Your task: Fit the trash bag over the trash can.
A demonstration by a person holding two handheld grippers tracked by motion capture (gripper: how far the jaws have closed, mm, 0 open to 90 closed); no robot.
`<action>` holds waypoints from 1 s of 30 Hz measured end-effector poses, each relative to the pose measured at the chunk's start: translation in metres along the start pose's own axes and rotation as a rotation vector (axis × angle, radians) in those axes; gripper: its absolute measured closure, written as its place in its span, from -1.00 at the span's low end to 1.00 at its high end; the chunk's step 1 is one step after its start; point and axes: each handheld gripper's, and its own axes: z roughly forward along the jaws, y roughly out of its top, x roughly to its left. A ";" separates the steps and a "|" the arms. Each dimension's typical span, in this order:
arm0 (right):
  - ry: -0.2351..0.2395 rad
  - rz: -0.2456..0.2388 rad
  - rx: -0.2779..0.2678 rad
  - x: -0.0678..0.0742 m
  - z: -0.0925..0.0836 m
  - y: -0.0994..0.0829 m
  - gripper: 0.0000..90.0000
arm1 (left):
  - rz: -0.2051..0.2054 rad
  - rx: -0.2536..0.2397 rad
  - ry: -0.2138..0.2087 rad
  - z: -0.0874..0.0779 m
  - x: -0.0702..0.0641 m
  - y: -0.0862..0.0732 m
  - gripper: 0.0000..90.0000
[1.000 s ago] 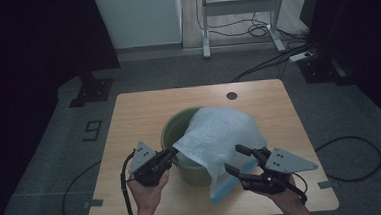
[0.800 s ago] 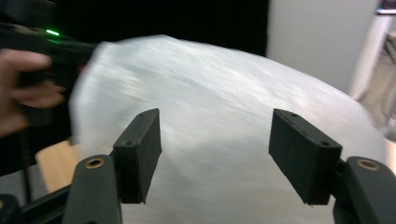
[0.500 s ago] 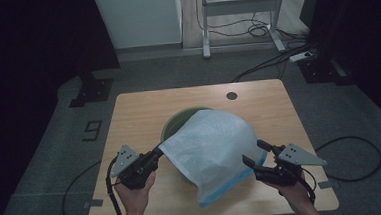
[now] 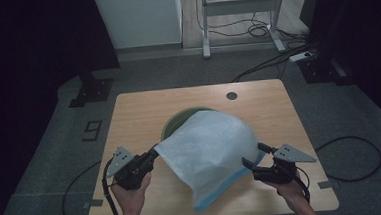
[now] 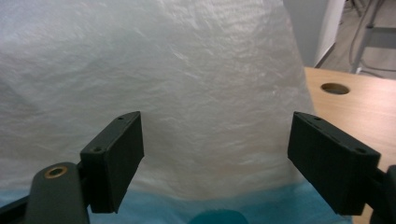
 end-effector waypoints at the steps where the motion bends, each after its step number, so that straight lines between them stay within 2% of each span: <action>1: 0.008 0.005 0.002 -0.001 0.002 -0.001 -0.60 | -0.002 -0.001 -0.001 0.000 0.000 0.000 0.99; 6: 0.055 0.007 -0.019 0.000 0.013 0.000 -0.58 | -0.008 0.002 -0.002 0.000 0.003 -0.002 0.99; 11: 0.109 -0.013 -0.031 0.002 0.022 0.005 -0.21 | -0.021 0.002 -0.012 -0.001 0.007 -0.003 0.99; 15: 0.114 -0.022 -0.035 0.003 0.027 0.006 0.02 | -0.032 0.000 -0.018 -0.003 0.010 -0.005 0.99; 16: 0.118 -0.019 -0.041 0.003 0.028 0.006 0.14 | -0.034 -0.001 -0.019 -0.003 0.011 -0.005 0.99; 21: 0.121 -0.017 -0.049 0.004 0.032 0.006 0.32 | -0.041 -0.001 -0.024 -0.005 0.012 -0.007 0.96; 23: 0.107 -0.016 -0.061 0.005 0.033 0.007 0.38 | -0.039 0.008 -0.033 -0.005 0.012 -0.007 0.81; 24: 0.107 -0.016 -0.061 0.005 0.033 0.007 0.38 | -0.038 -0.004 -0.026 -0.006 0.010 -0.007 0.81; 25: 0.097 -0.018 -0.067 0.006 0.032 0.008 0.38 | -0.035 -0.024 -0.023 -0.009 0.009 -0.005 0.65; 26: 0.076 -0.026 -0.075 0.007 0.029 0.010 0.35 | -0.028 -0.037 -0.016 -0.012 0.007 -0.003 0.25; 27: 0.076 -0.026 -0.075 0.007 0.029 0.010 0.35 | -0.016 -0.042 -0.012 -0.015 0.006 -0.001 0.25; 29: 0.062 -0.032 -0.076 0.008 0.027 0.013 0.34 | 0.023 -0.027 -0.022 -0.022 0.004 0.004 -0.07; 30: 0.057 -0.033 -0.076 0.007 0.025 0.015 0.33 | 0.043 -0.020 -0.042 -0.028 0.004 0.007 -0.28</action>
